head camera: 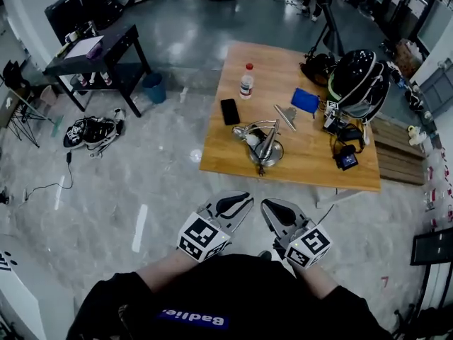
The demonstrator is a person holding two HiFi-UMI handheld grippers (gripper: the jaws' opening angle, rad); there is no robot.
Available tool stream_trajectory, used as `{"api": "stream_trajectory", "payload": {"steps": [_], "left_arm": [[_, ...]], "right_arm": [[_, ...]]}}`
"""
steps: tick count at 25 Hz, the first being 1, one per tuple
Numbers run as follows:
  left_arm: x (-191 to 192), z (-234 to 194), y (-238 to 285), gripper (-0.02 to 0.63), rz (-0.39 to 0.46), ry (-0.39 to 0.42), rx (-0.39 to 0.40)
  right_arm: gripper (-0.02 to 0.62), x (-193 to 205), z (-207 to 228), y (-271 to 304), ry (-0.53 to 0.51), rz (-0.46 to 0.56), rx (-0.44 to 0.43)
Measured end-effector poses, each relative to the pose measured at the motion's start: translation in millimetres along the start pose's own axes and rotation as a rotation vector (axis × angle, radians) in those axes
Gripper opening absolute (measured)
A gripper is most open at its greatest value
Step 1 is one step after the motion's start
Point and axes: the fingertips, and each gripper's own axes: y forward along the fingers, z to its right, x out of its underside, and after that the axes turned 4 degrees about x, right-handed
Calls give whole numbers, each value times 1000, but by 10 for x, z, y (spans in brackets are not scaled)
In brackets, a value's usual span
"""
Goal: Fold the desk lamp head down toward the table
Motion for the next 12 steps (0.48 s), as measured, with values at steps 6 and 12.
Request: {"api": "stream_trajectory", "payload": {"steps": [6, 12], "left_arm": [[-225, 398, 141, 9, 51, -19, 32], [-194, 663, 420, 9, 38, -13, 44]], "right_arm": [[6, -286, -2, -380, -79, 46, -25], [5, -188, 227, -692, -68, 38, -1]]}}
